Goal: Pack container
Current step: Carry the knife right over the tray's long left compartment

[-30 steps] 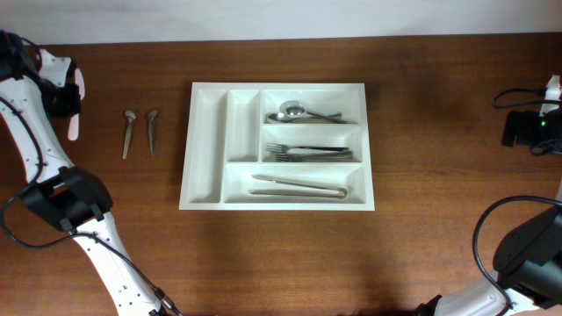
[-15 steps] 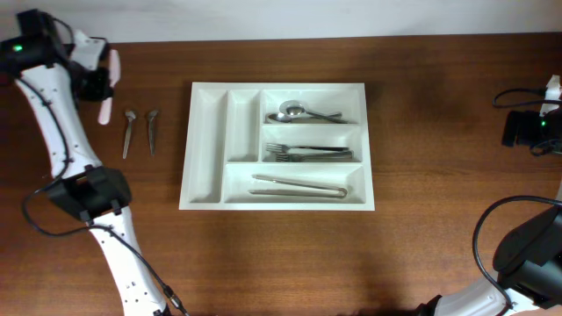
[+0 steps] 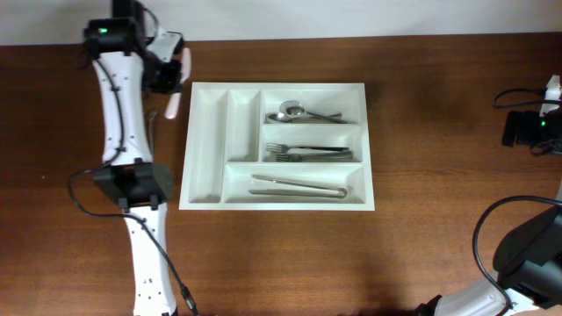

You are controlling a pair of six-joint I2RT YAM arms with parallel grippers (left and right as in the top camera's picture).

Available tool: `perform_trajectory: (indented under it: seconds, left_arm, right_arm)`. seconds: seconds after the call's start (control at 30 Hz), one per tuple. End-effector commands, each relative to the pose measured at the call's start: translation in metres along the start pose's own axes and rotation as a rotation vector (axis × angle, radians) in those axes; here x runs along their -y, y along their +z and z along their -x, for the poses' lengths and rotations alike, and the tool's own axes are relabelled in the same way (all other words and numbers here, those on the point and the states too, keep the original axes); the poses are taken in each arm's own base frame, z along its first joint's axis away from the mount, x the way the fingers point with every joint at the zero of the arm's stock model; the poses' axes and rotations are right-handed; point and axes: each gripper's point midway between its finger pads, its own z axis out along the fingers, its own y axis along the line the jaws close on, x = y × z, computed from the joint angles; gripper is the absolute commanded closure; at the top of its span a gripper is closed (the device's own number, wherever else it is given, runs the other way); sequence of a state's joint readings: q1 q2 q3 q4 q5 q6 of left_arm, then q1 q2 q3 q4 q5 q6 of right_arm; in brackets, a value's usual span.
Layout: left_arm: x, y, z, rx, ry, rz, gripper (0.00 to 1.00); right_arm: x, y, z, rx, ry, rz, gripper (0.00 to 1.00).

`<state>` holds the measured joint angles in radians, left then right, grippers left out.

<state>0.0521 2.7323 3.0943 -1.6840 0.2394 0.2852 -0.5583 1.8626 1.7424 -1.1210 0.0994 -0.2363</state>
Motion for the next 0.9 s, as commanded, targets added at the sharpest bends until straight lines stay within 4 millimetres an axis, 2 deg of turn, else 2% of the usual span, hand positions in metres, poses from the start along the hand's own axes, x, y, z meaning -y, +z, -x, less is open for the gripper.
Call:
perform_trajectory:
  seconds: [0.0, 0.13, 0.37, 0.7, 0.87]
  left_arm:
    - [0.034, 0.005, 0.008, 0.004, -0.076, -0.035, 0.87]
    - [0.068, 0.011, 0.012, -0.009, -0.080, -0.054, 0.87]
    - [0.105, 0.017, 0.014, -0.024, -0.092, -0.087, 0.86]
    - [0.129, 0.017, 0.015, -0.030, -0.145, -0.168, 0.86]
    - [0.130, 0.017, 0.015, -0.030, -0.145, -0.174, 0.86]
  right_arm:
    - [0.000, 0.000, 0.000, -0.001, 0.004, -0.005, 0.01]
    - [0.000, 0.000, 0.000, -0.001, 0.004, -0.005, 0.01]
    - [0.000, 0.000, 0.000, -0.001, 0.004, -0.005, 0.01]
    - [0.000, 0.000, 0.000, -0.001, 0.004, -0.005, 0.01]
    - [0.000, 0.000, 0.000, -0.001, 0.004, -0.005, 0.01]
